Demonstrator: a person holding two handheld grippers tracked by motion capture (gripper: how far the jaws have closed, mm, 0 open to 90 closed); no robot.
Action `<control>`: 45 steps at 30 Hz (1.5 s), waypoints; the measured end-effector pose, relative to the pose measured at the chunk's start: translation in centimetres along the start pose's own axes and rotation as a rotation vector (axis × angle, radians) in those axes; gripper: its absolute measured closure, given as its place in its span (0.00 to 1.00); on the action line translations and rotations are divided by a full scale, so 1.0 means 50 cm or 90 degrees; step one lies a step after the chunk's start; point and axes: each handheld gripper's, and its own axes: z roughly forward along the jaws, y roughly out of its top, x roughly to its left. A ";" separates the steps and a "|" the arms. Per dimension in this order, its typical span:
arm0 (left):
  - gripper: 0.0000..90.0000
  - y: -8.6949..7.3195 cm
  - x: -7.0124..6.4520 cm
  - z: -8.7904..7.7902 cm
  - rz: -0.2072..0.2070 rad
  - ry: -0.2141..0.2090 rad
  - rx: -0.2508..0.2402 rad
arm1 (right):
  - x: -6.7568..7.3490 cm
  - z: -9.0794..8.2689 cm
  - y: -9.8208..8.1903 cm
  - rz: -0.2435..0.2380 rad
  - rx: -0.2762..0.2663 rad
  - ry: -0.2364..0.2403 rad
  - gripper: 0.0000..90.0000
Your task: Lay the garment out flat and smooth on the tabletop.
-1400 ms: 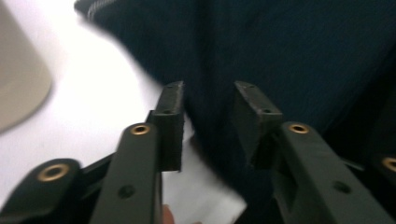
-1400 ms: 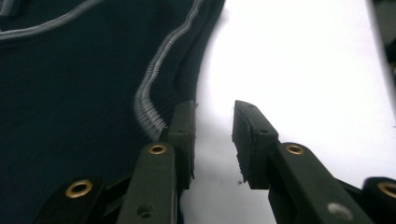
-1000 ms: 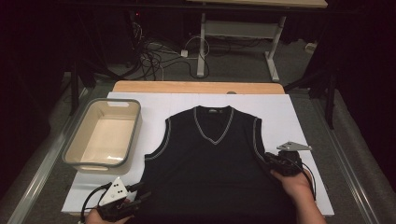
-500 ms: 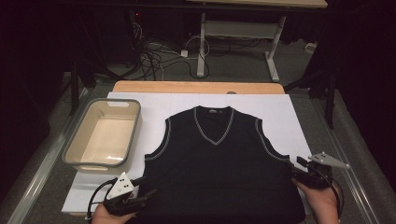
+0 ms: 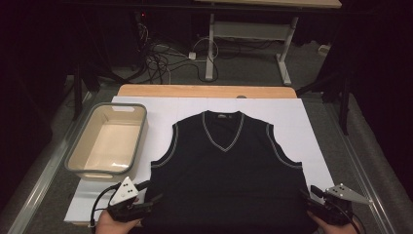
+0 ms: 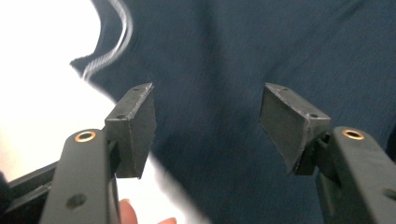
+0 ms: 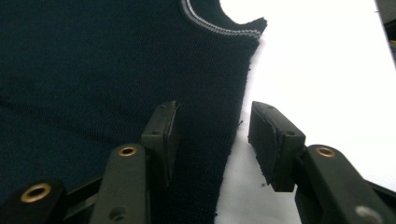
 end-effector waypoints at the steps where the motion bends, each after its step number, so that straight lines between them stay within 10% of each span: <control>1: 0.40 0.007 0.000 0.012 0.001 -0.007 0.004 | 0.004 0.000 0.001 0.000 0.002 -0.002 0.59; 12: 0.38 0.023 -0.005 0.048 0.048 -0.003 0.025 | 0.006 0.007 0.000 -0.012 0.016 -0.012 0.54; 18: 0.38 0.008 0.006 0.033 0.027 0.040 0.055 | 0.004 0.010 0.000 -0.032 0.014 -0.001 0.65; 22: 0.39 -0.004 0.011 0.023 0.013 0.055 0.060 | -0.005 0.010 -0.003 -0.029 0.004 0.040 0.95; 41: 0.40 -0.017 0.007 0.005 -0.008 0.049 0.082 | -0.011 -0.074 -0.008 -0.058 -0.110 -0.030 0.99; 45: 0.56 -0.032 0.003 0.001 -0.037 0.026 0.086 | -0.017 -0.061 -0.011 -0.048 -0.098 -0.021 0.99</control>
